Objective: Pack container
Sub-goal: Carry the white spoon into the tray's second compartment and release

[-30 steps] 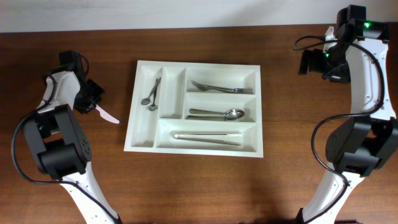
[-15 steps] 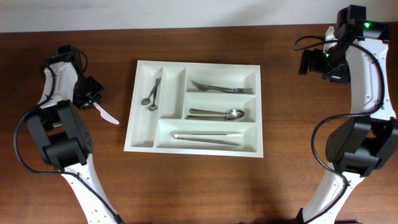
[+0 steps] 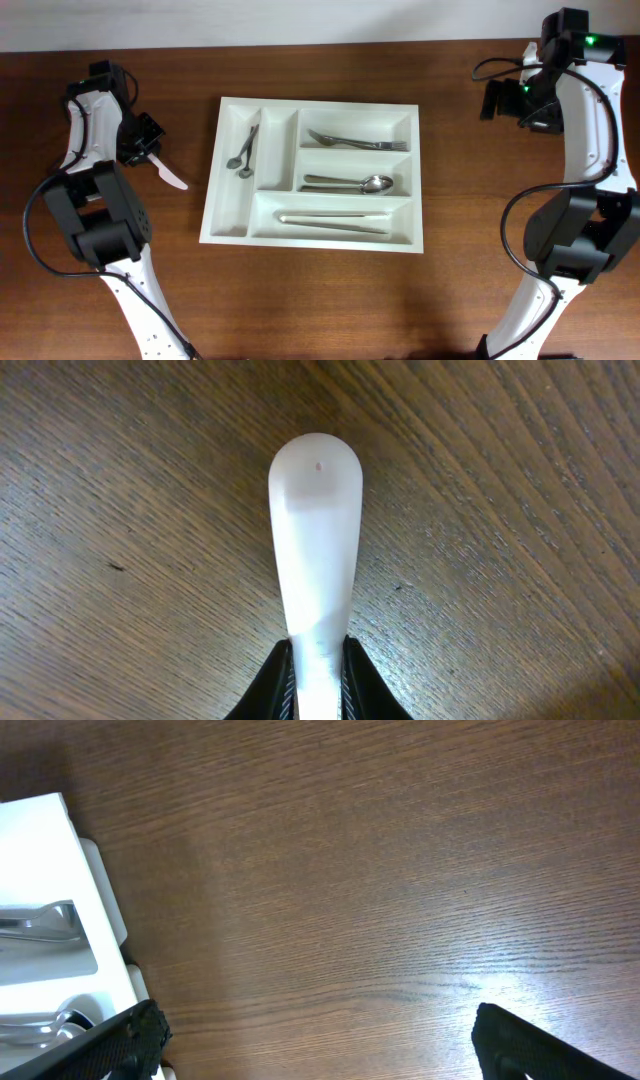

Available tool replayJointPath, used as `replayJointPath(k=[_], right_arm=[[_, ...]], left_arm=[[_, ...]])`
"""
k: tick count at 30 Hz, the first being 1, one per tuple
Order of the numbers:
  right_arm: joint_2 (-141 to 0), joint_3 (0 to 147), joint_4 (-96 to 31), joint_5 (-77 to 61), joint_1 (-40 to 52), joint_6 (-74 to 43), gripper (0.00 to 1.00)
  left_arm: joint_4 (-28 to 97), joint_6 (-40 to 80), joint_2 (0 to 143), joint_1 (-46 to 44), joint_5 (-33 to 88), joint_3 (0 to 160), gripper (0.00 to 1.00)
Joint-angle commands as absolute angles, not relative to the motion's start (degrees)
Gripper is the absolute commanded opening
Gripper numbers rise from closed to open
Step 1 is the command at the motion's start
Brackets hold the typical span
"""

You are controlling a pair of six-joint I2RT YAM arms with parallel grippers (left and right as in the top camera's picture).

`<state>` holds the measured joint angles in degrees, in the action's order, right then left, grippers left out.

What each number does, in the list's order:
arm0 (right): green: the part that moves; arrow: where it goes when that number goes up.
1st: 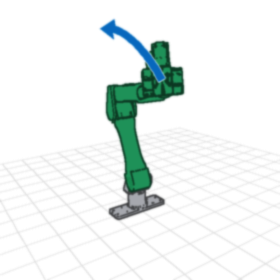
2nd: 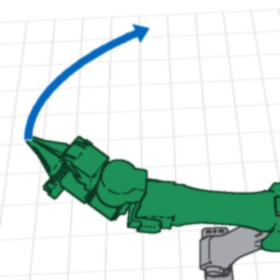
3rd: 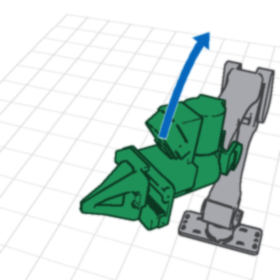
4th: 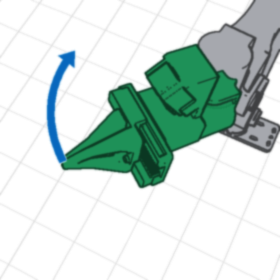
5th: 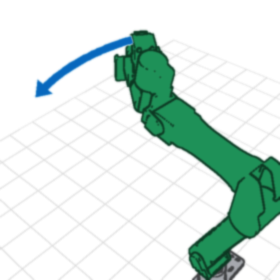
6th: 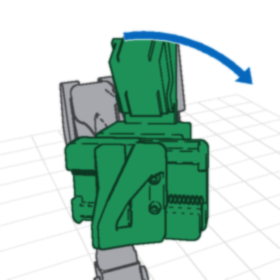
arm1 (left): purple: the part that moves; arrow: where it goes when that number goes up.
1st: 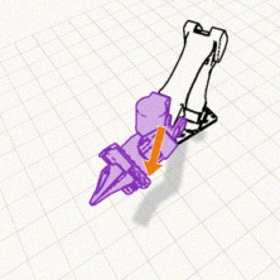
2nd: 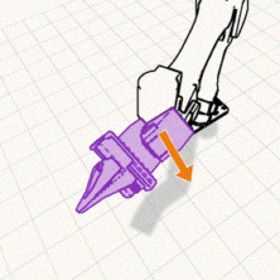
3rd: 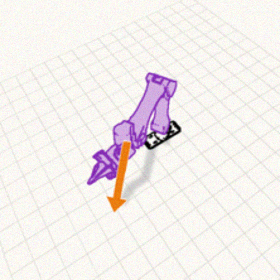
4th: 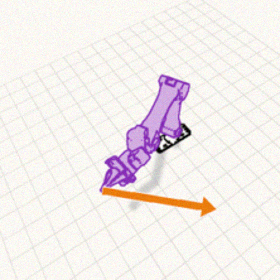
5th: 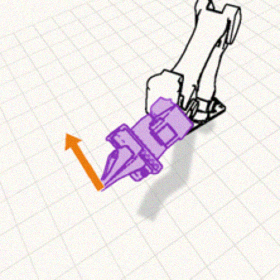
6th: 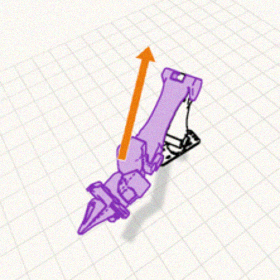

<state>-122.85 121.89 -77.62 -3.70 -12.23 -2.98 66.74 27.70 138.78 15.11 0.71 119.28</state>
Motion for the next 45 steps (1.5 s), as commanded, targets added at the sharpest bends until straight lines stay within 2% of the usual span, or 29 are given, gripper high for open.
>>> replayJointPath(k=[1,12,19,29,37,45], right_arm=[[-121.97,122.48,-77.58,-3.62,-12.03,-3.29,0.99],[-121.97,122.48,-77.58,-3.62,-12.03,-3.27,0.99],[-121.97,122.48,-77.58,-3.62,-12.03,-3.29,0.99],[-121.97,122.48,-77.58,-3.62,-12.03,-3.29,0.99],[-121.97,122.48,-77.58,-3.62,-12.03,-3.27,0.99],[-121.97,122.48,-77.58,-3.62,-12.03,-3.29,0.99]], left_arm=[[67.16,24.08,139.15,14.39,1.61,123.17,0.02],[74.76,19.59,139.15,6.15,1.76,142.63,0.02],[76.53,19.31,139.15,-2.76,1.74,143.63,0.02],[74.17,2.22,139.31,-14.76,-0.01,143.55,0.02],[75.99,0.21,142.10,-15.77,-0.84,143.31,0.02],[78.98,3.77,143.68,-15.84,-0.84,143.28,0.02]])
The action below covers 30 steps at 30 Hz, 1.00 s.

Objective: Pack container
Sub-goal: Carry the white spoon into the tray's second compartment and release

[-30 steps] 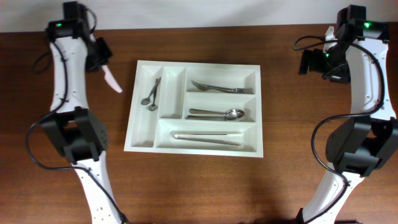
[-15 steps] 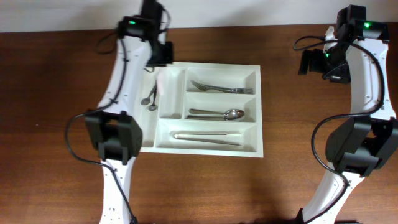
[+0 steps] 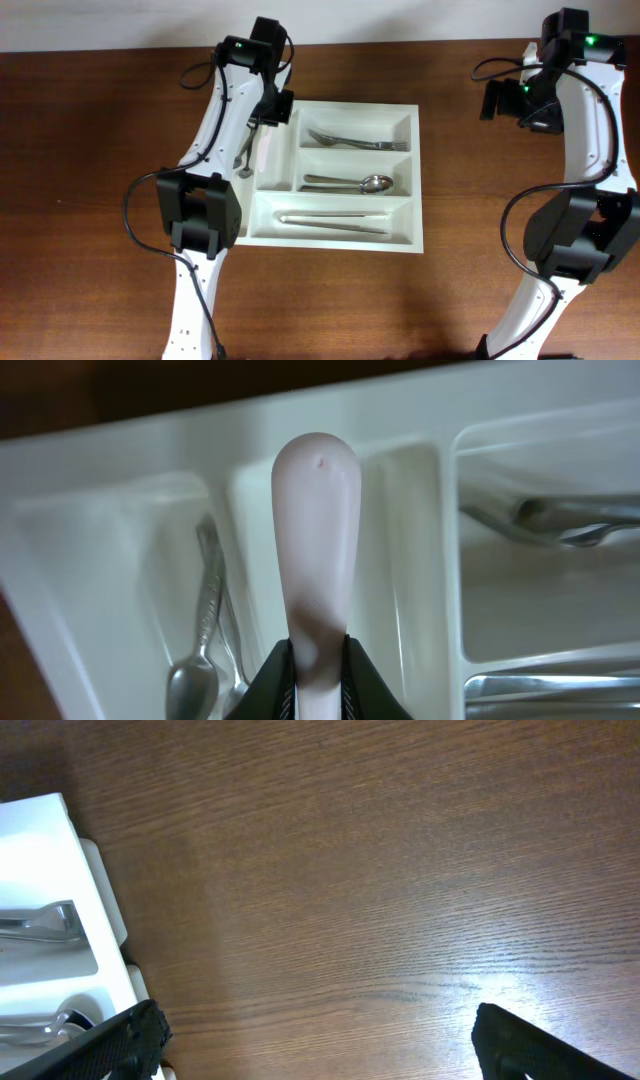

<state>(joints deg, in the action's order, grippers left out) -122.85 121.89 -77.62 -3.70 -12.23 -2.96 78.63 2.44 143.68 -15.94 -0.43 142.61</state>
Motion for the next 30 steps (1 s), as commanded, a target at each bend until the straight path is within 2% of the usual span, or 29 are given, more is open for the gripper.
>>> replayJointPath(k=[1,10,20,21,22,25,30], right_arm=[[-121.97,122.48,-77.58,-3.62,-12.03,-3.29,0.99],[-121.97,122.48,-77.58,-3.62,-12.03,-3.27,0.99],[-121.97,122.48,-77.58,-3.62,-12.03,-3.29,0.99],[-121.97,122.48,-77.58,-3.62,-12.03,-3.29,0.99],[-121.97,122.48,-77.58,-3.62,-12.03,-3.29,0.99],[-121.97,122.48,-77.58,-3.62,-12.03,-3.29,0.99],[-121.97,122.48,-77.58,-3.62,-12.03,-3.29,0.99]], left_arm=[[79.22,4.29,143.68,-15.90,-0.86,143.28,0.02],[80.62,11.68,143.70,-16.27,-3.42,143.28,0.02],[81.41,12.40,143.70,-16.88,-3.42,143.28,0.02],[81.65,12.38,143.70,-16.88,-3.42,143.28,0.04],[81.69,12.38,143.70,-16.88,-3.42,143.28,0.11],[81.69,12.38,143.70,-16.88,-3.42,143.28,0.24],[81.69,12.38,143.70,-16.88,-3.44,143.28,0.31]])
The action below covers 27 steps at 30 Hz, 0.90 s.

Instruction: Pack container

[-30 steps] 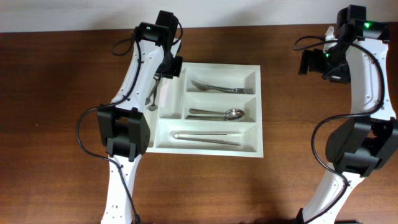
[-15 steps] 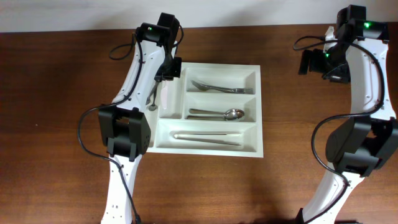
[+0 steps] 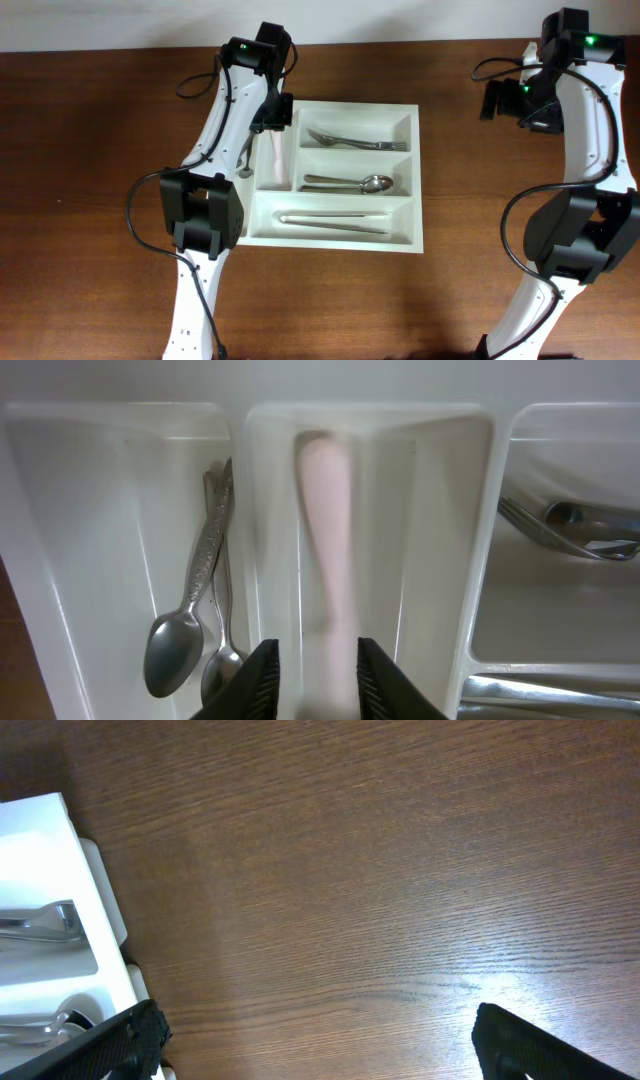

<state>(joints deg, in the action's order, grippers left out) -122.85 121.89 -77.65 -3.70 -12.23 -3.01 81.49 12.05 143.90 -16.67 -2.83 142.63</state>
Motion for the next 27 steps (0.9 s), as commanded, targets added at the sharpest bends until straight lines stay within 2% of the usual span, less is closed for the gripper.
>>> replayJointPath(k=[1,5,8,11,14,18,23,25,26,27], right_arm=[[-121.97,122.48,-77.58,-3.62,-12.03,-3.29,0.99],[-121.97,122.48,-77.58,-3.62,-12.03,-3.29,0.99],[-121.97,122.48,-77.58,-3.62,-12.03,-3.29,0.99],[-121.97,122.48,-77.58,-3.62,-12.03,-3.29,0.99],[-121.97,122.48,-77.58,-3.62,-12.03,-3.29,0.99],[-121.97,122.48,-77.58,-3.62,-12.03,-3.29,0.99],[-121.97,122.48,-77.58,-3.62,-12.03,-3.29,0.99],[-121.97,122.48,-77.58,-3.62,-12.03,-3.29,0.99],[-121.97,122.48,-77.58,-3.62,-12.03,-3.29,0.99],[-121.97,122.48,-77.58,-3.62,-12.03,-3.29,0.99]], left_arm=[[81.67,12.38,143.70,-16.88,-3.44,143.28,0.31],[80.62,12.36,143.70,-16.86,-4.21,143.31,0.32],[80.66,12.38,143.65,-15.97,-6.76,143.68,0.36],[81.80,12.97,143.65,-12.84,-6.92,145.05,0.44],[83.85,15.44,143.65,-7.57,-6.74,147.11,0.46],[86.00,15.42,143.65,0.43,-5.58,147.94,0.57],[86.21,15.42,143.65,7.09,-3.55,147.92,0.82],[86.76,15.42,143.65,8.97,-1.48,147.92,0.87],[87.09,15.42,143.65,9.54,-0.71,147.92,0.97],[87.26,15.42,143.65,10.33,0.30,147.92,0.99]])
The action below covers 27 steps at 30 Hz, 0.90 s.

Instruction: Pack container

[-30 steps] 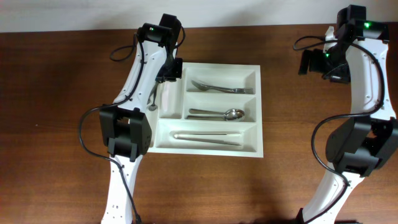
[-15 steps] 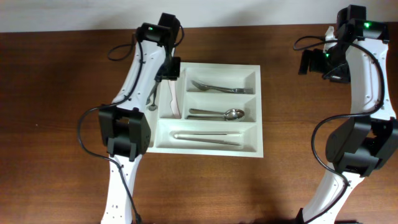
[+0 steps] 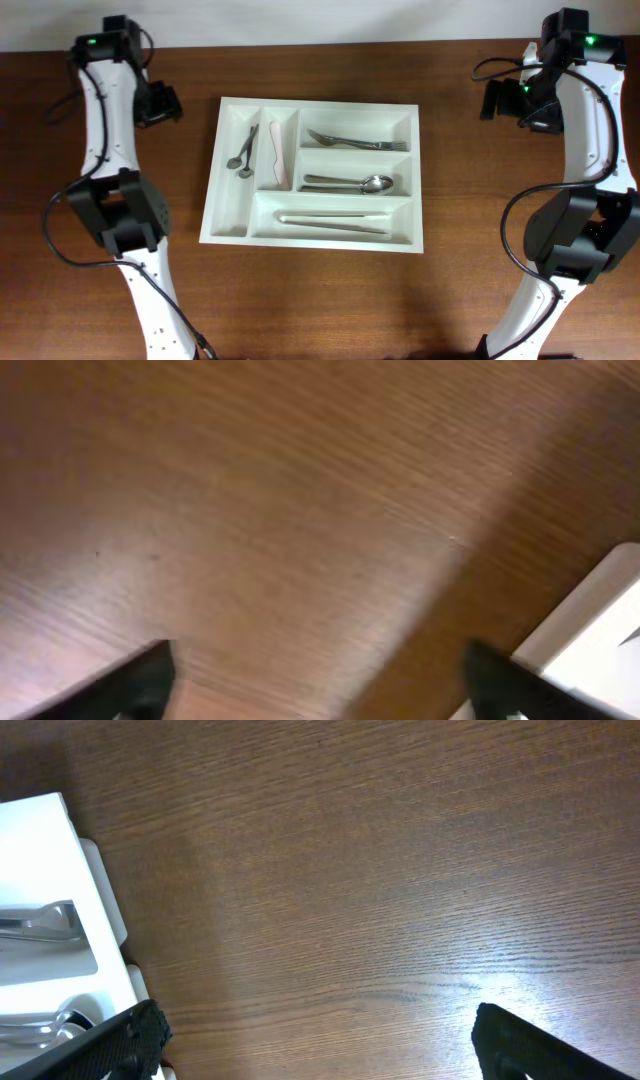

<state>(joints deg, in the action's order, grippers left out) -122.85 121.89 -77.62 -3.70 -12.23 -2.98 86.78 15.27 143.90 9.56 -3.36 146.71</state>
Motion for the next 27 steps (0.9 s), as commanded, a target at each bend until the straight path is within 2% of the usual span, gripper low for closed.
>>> replayJointPath(k=[1,25,27], right_arm=[[-121.97,122.48,-77.58,-3.62,-12.03,-3.29,0.99],[-121.97,122.48,-77.58,-3.62,-12.03,-3.29,0.99],[-121.97,122.48,-77.58,-3.62,-12.03,-3.27,0.99]], left_arm=[[87.29,15.42,143.65,10.74,0.27,147.92,0.99],[89.19,15.42,143.06,11.51,0.30,147.81,0.99],[89.21,19.59,140.33,11.22,0.75,147.81,0.99]])
